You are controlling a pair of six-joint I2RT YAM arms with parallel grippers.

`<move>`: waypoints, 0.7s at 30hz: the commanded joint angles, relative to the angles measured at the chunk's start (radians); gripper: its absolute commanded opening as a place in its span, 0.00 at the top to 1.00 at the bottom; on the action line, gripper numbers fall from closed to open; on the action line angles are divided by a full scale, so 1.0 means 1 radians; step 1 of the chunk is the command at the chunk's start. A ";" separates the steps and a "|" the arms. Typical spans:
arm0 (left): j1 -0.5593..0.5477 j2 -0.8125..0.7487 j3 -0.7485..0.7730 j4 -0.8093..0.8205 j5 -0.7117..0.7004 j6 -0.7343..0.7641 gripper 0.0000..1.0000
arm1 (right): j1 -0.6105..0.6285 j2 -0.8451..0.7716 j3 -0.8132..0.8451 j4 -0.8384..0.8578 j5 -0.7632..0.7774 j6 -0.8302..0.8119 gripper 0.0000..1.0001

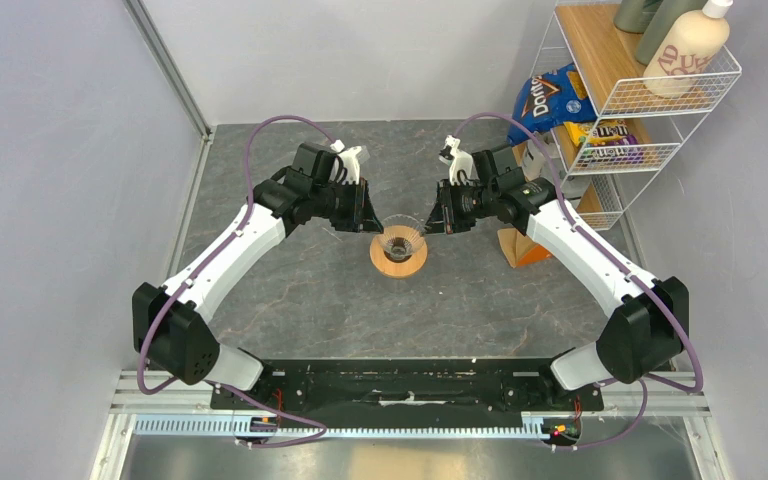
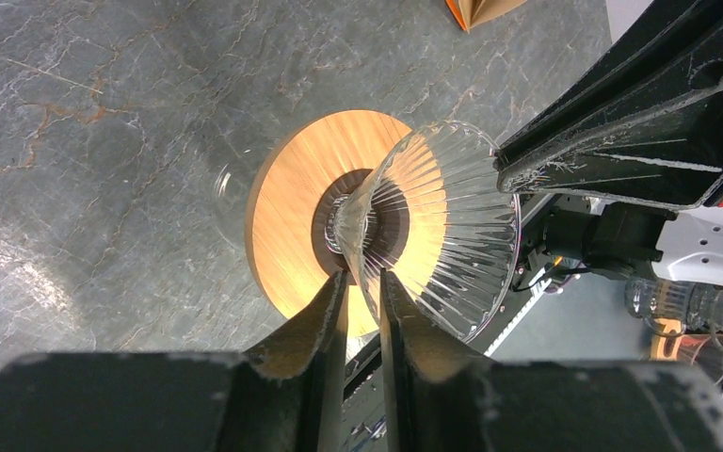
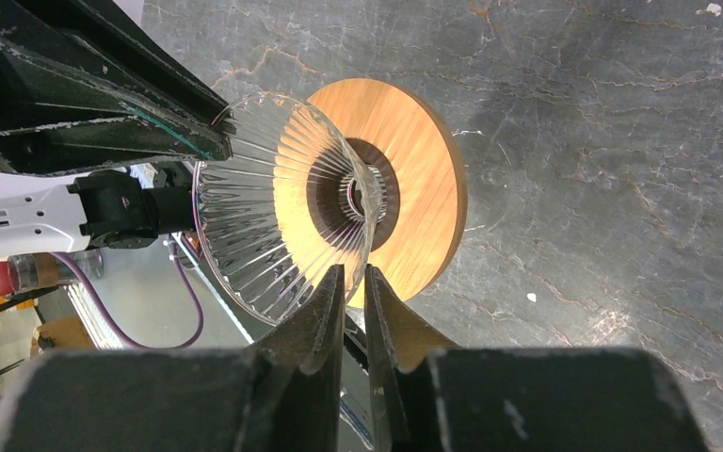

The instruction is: Place the coffee filter in the dripper

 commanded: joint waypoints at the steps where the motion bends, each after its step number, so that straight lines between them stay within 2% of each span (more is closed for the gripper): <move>1: 0.000 0.004 -0.013 0.021 0.013 -0.027 0.80 | 0.013 0.014 0.052 -0.013 0.006 -0.016 0.84; 10: 0.001 -0.012 -0.041 0.021 -0.001 -0.020 0.92 | 0.042 0.025 0.060 -0.027 0.027 -0.038 1.00; 21: -0.001 0.010 -0.044 0.026 -0.009 -0.006 0.97 | 0.061 0.021 0.039 -0.035 0.073 -0.063 1.00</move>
